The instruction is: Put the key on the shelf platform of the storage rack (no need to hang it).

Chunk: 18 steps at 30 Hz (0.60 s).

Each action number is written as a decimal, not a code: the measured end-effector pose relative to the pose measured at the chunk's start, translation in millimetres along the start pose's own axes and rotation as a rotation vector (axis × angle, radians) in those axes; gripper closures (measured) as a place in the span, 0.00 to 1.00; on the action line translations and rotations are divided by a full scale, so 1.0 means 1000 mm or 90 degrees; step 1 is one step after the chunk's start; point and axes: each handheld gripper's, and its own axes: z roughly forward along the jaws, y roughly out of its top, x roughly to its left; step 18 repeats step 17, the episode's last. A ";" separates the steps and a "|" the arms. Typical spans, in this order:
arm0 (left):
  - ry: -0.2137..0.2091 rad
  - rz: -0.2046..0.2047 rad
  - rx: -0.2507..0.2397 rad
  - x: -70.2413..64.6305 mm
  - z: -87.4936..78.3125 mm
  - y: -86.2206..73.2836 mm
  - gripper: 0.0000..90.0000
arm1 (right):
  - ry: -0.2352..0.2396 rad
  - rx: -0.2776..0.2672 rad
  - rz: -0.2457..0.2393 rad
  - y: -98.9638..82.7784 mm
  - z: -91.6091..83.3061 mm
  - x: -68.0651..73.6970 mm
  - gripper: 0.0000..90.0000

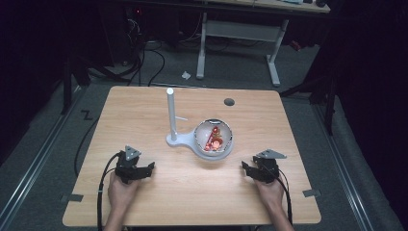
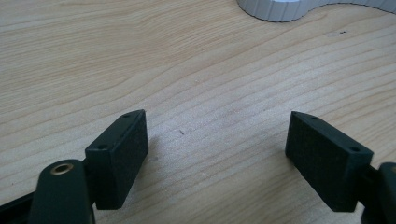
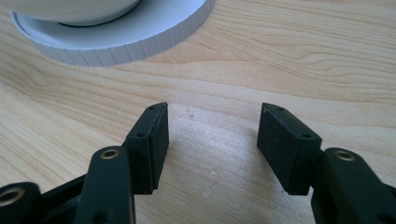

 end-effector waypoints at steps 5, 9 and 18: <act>0.001 0.000 0.000 0.000 0.000 0.000 0.24 | -0.015 0.006 -0.022 0.000 0.001 0.001 0.43; 0.001 0.000 0.000 0.000 0.000 0.000 0.24 | -0.018 0.007 -0.019 0.000 0.001 0.001 0.41; 0.001 0.000 0.000 0.000 0.000 0.000 0.24 | -0.018 0.007 -0.017 0.000 0.001 0.000 0.41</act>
